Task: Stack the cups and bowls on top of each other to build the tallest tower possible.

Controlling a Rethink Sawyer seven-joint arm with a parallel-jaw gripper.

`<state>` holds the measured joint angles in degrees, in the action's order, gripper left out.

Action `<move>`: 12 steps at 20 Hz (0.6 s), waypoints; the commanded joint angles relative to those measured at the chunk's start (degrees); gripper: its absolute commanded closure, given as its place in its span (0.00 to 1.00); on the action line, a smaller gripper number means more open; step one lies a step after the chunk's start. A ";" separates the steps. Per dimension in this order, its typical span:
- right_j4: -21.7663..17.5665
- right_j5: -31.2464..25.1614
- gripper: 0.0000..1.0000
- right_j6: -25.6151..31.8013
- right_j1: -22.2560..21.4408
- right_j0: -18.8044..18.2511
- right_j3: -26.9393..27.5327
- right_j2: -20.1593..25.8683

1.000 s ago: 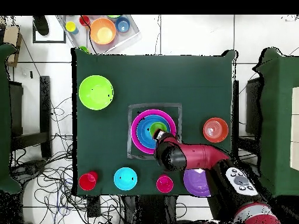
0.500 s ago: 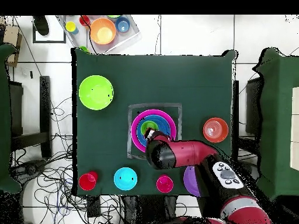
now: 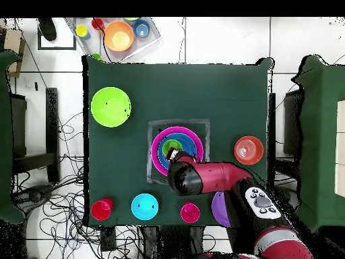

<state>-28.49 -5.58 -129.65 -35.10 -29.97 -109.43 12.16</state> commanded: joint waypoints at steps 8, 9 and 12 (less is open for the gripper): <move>-1.63 -3.70 1.00 1.07 3.50 -0.02 4.70 1.39; -1.72 -3.54 1.00 0.95 3.65 0.10 4.58 1.19; -1.97 -3.54 1.00 0.79 3.43 0.40 3.75 0.42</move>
<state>-28.48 -5.58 -129.65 -33.95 -29.99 -108.78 11.84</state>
